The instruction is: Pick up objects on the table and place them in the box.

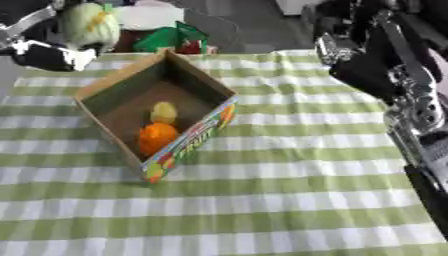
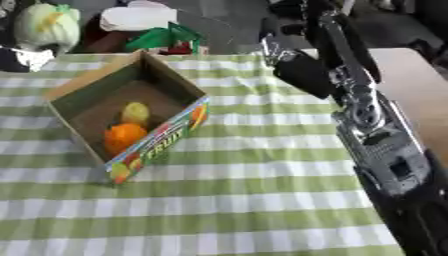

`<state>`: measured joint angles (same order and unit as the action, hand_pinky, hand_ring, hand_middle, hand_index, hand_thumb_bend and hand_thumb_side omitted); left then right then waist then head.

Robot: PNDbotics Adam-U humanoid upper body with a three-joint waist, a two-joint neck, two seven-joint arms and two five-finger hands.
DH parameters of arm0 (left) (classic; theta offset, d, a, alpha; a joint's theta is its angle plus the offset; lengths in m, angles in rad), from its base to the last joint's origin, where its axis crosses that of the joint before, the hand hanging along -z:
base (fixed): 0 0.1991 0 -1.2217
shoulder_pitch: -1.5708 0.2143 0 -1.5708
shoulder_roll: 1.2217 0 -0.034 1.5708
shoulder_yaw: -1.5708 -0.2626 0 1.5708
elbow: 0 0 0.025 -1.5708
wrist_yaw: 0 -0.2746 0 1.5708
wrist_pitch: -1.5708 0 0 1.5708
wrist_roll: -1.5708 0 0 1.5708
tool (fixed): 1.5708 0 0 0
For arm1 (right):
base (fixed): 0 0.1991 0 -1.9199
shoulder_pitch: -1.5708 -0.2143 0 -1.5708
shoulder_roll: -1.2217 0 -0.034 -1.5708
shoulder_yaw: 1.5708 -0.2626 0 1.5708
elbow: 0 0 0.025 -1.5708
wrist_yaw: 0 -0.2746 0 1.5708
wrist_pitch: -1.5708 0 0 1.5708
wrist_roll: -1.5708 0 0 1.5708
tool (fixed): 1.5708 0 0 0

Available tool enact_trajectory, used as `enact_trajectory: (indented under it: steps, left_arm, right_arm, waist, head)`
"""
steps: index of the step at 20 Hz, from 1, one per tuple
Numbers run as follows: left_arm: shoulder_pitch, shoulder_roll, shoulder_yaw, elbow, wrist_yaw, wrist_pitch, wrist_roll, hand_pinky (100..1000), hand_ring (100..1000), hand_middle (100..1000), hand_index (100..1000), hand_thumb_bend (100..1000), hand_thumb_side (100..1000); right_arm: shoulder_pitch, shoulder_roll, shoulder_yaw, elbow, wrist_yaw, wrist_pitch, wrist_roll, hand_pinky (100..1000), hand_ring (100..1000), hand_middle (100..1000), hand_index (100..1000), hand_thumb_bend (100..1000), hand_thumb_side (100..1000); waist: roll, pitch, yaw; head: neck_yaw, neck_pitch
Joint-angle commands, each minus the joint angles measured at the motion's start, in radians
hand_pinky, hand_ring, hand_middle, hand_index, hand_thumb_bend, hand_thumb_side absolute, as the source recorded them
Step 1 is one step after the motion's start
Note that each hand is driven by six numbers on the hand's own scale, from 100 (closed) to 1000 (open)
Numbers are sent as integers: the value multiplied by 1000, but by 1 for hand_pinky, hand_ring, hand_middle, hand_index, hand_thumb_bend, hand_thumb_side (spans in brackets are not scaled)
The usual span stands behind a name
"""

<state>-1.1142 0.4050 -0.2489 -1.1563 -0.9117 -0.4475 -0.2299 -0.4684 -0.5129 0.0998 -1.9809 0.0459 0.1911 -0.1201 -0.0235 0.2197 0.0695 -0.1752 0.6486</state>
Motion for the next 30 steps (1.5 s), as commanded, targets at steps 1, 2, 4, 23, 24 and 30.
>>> enact_trajectory:
  steps: [1, 2, 4, 23, 24, 30]
  left_arm:
    - [-34, -51, 12, 40, -73, -31, 29, 100, 319, 234, 257, 100, 327]
    - [-36, -71, 12, 54, -105, -41, 40, 100, 322, 236, 258, 100, 327]
    - [-36, -108, 10, 80, -177, -57, 64, 100, 329, 242, 263, 100, 324]
    - [36, -230, 4, 235, -513, -23, 86, 539, 722, 692, 836, 100, 161]
    - [36, -229, 5, 231, -518, -15, 72, 595, 759, 741, 871, 121, 270]
    - [27, -204, 24, 192, -506, 22, -2, 857, 945, 927, 1000, 587, 969]
  right_arm:
    - [-28, -11, -1, -19, -12, -8, 6, 796, 858, 725, 879, 100, 344]
    - [-33, -10, 0, -19, -13, -9, 6, 796, 858, 725, 879, 100, 344]
    - [-40, -8, 1, -19, -15, -11, 7, 796, 858, 725, 879, 100, 343]
    - [-37, 6, -6, -19, -16, -11, -2, 796, 858, 724, 879, 100, 338]
    - [-37, 6, -6, -19, -16, -11, -2, 796, 858, 724, 879, 100, 338]
    - [-30, 7, -7, -19, -16, -11, -4, 796, 858, 723, 878, 100, 335]
  waist:
    - [-1, -13, -5]
    - [-2, -11, -7]
    - [-3, -7, -11]
    - [-22, -9, -10]
    - [-22, -10, -9]
    - [-20, -16, -8]
  head:
    - [13, -18]
    - [16, -21]
    - [20, -26]
    - [20, -46]
    - [20, -45]
    - [17, -38]
